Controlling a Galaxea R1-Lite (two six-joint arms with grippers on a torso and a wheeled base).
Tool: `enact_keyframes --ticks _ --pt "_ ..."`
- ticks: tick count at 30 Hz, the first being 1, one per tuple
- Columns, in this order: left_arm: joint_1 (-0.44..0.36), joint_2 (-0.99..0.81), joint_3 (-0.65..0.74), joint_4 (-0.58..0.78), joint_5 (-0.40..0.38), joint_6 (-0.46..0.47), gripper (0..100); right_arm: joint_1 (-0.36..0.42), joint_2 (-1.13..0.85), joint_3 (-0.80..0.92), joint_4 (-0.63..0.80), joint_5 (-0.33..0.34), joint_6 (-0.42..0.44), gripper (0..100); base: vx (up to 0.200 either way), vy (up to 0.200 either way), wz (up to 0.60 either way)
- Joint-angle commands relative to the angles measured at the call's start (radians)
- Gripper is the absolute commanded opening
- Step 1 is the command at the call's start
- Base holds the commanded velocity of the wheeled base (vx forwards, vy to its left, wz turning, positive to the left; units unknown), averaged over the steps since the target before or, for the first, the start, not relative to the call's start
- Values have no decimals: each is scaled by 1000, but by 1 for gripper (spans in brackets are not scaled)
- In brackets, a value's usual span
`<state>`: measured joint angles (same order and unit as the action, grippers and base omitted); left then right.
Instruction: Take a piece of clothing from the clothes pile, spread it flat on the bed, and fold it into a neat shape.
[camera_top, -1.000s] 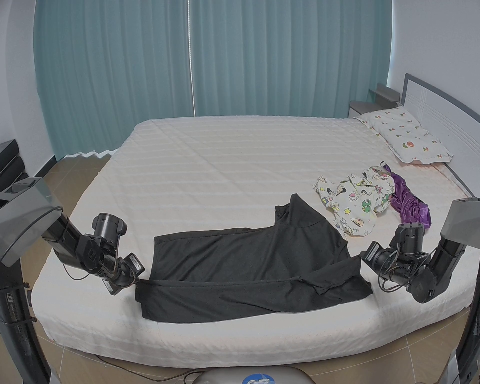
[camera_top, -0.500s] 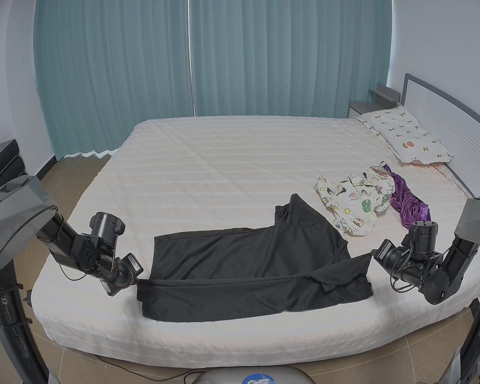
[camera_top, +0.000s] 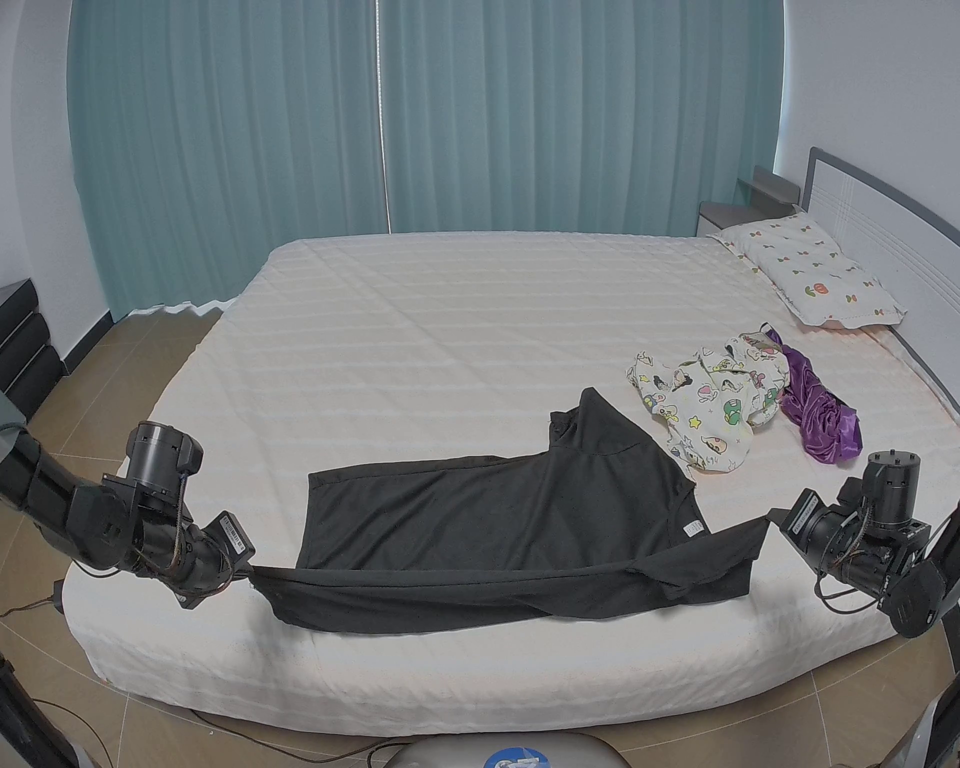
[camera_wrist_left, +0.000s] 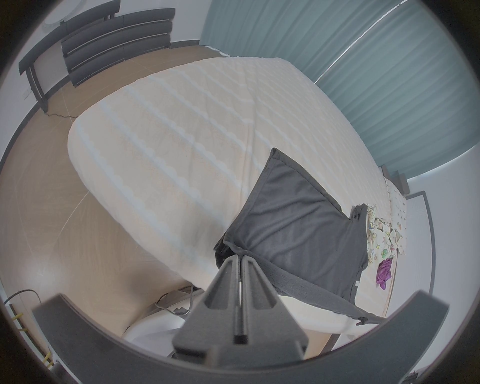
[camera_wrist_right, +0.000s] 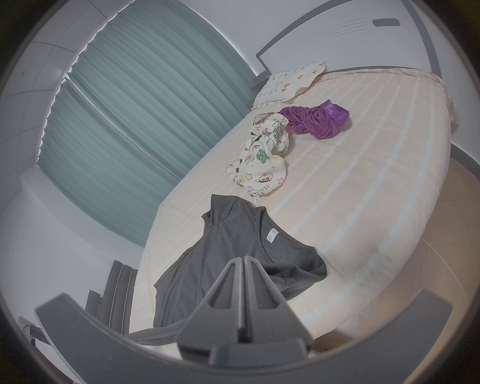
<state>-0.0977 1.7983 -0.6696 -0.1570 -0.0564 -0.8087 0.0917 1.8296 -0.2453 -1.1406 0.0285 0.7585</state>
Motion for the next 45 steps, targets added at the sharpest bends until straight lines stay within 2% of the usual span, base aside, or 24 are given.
enact_keyframes --ticks 1,8,15,22,36,45 --pt "-5 -39 24 -1 0 2 0 -1 -32 18 1 1 -1 0 0 0 0" --pt "-5 55 -15 -7 0 25 0 2 37 -12 1 16 -10 0 0 0 0" --pt "-1 199 -147 -3 6 22 0 -7 183 -137 10 13 -13 0 0 0 0" --pt "-1 317 -242 -1 15 19 0 3 298 -221 15 10 -64 0 0 0 0" --pt "4 467 -361 -3 82 19 0 2 456 -353 15 2 -71 0 0 0 0" --pt "4 501 -390 -3 84 16 0 -6 496 -368 10 -4 -71 0 0 0 0"
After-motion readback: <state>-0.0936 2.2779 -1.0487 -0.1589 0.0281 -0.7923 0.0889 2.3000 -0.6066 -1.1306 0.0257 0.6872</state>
